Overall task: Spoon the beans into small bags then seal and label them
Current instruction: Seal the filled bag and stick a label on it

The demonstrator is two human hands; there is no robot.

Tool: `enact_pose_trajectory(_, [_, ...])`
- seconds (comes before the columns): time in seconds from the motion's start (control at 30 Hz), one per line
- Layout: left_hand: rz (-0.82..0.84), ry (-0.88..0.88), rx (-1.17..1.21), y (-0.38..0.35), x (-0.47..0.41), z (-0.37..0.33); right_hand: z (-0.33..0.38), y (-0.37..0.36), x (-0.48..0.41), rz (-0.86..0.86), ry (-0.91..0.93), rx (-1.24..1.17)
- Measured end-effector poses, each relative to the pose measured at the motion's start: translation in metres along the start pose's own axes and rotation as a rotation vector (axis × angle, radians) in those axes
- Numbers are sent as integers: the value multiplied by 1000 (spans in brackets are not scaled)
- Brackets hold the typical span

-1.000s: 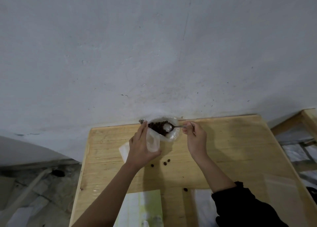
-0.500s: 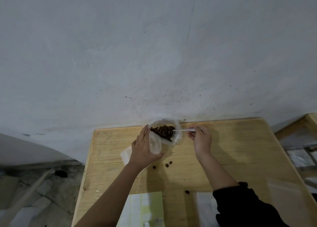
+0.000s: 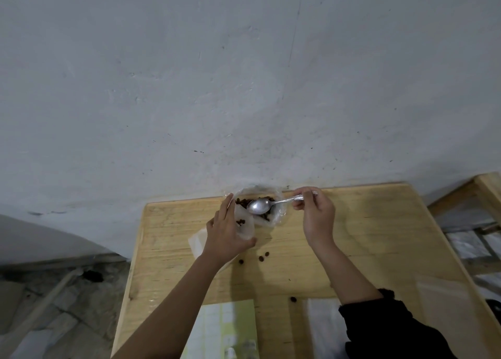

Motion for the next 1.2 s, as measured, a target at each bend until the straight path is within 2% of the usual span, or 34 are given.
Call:
enact_pose_trajectory(0.23, [-19,-15,-33,2,5,-5,-20,-4,2,103,28,184])
enact_pose_trajectory(0.33, [-22,-47,-42,2,6,-8,-28,-13,9,81,-95,108])
enact_pose_trajectory(0.53, [-9,-54,-52,1,6,-6,-41,-22,2,-85,-391,-107])
enact_pose_trajectory(0.63, [-10,-46,-40,0,5,-5,-43,-18,-2,-149,-449,-152])
enact_pose_trajectory(0.93, [-3,-16,-23,0,-5,-5,-29,10,-16,-243,-425,-250])
enact_pose_trajectory(1.0, [-8,-10,-18,0,-7,-6,-22,11,-15,-184,-377,-237])
enact_pose_trajectory(1.13, [-11,-12,-6,0,-7,-8,-14,5,-8,46,-255,-127])
enact_pose_trajectory(1.2, [-12,-18,-5,1,-6,-8,-13,3,-4,89,-185,-81])
Point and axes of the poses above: each hand's wrist, its own x-axis away from the middle knuckle, its own y-axis out of the back of the hand, z = x × y, the point moved 4 cm from there along -x, towards the middle knuckle, and after that the axes turned 4 degrees about -x, right-handed, at the moved point
